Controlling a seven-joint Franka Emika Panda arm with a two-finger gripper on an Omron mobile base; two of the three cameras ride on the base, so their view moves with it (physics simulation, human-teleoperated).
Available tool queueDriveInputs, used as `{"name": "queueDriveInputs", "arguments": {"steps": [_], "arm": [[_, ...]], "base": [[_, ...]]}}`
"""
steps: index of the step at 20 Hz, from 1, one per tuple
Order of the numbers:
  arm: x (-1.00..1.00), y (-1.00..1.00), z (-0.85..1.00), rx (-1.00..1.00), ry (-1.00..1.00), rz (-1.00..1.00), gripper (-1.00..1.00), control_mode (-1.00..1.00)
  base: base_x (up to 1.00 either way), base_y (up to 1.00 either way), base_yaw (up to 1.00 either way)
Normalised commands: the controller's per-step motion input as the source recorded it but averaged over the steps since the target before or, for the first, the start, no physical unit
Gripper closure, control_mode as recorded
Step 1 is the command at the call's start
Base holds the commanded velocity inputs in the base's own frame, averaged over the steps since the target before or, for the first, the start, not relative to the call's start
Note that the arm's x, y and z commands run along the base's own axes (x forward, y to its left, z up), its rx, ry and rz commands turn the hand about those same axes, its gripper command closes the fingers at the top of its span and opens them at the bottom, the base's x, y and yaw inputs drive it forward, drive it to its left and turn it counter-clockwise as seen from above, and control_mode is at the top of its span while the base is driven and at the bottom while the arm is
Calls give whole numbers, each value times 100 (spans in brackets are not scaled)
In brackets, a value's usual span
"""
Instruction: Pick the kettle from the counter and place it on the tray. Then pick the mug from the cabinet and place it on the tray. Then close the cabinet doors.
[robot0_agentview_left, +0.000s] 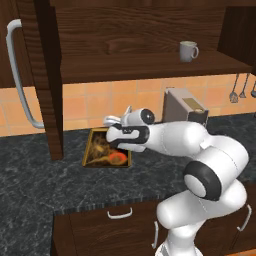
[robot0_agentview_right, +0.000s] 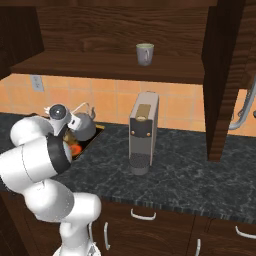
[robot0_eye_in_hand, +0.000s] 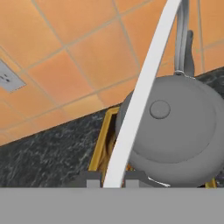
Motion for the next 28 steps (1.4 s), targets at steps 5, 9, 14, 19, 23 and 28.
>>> {"name": "queueDriveInputs", "arguments": {"steps": [5, 9, 14, 19, 23, 28], "arm": [[19, 28, -5, 2, 7, 1, 100, -100], [38, 2, -4, 7, 0, 4, 100, -100], [34, 8, -8, 6, 0, 5, 100, -100], [28, 1, -19, 2, 0, 4, 100, -100], [26, 0, -25, 0, 0, 0, 100, -100], [18, 0, -23, 0, 0, 0, 100, -100]], "base": [[0, 0, 0], [0, 0, 0], [0, 0, 0], [0, 0, 0], [0, 0, 0], [0, 0, 0]]}}
